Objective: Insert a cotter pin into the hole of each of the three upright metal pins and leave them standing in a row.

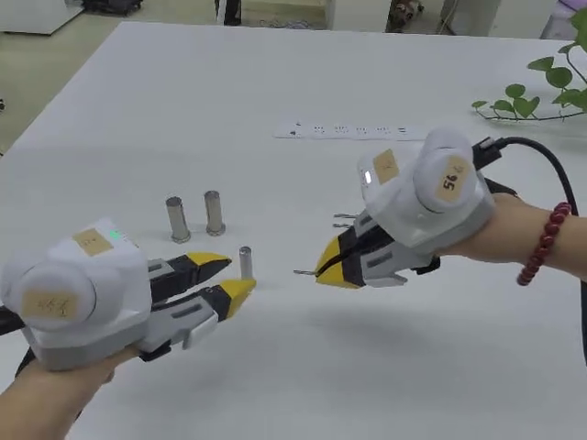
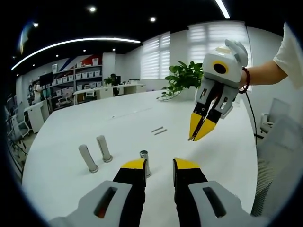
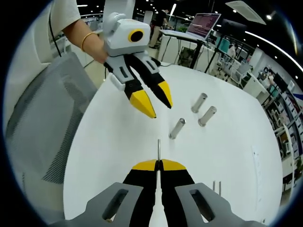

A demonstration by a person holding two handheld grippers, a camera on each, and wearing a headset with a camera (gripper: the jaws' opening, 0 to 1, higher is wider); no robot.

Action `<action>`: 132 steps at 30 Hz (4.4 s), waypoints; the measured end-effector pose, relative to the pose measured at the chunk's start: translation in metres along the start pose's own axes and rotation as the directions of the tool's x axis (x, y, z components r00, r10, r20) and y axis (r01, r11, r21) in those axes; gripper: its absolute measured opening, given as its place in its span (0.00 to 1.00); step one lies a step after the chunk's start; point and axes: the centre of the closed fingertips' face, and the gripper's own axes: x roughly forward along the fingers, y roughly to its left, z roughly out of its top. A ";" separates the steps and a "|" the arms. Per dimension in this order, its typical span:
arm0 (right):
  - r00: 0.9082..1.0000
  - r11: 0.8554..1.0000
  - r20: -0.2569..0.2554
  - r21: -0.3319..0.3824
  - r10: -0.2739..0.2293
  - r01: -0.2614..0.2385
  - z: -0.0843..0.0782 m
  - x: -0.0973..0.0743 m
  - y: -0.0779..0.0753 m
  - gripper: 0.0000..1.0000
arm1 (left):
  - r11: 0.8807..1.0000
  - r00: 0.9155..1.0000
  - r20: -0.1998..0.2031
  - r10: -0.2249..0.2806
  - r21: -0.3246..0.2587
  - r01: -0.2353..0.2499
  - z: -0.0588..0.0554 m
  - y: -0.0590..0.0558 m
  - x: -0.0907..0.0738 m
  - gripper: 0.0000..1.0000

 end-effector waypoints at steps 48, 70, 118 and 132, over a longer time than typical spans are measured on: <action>0.996 0.996 -0.033 -0.042 -0.085 0.083 -0.006 0.045 -0.043 0.03 | 0.997 0.996 -0.062 0.069 0.028 -0.068 -0.030 0.025 0.050 0.08; 0.994 0.988 -0.016 -0.115 -0.105 0.103 0.008 0.050 -0.047 0.03 | 0.999 0.999 -0.047 -0.023 0.041 0.025 -0.029 0.020 0.048 0.07; 0.998 0.981 0.021 -0.186 -0.061 0.063 0.028 0.056 -0.031 0.04 | 0.987 0.989 -0.044 -0.141 0.065 0.144 -0.030 0.007 0.050 0.07; 0.998 0.985 0.011 -0.160 -0.066 0.067 0.019 0.046 -0.032 0.08 | 0.987 0.988 -0.046 -0.144 0.065 0.147 -0.030 0.006 0.050 0.07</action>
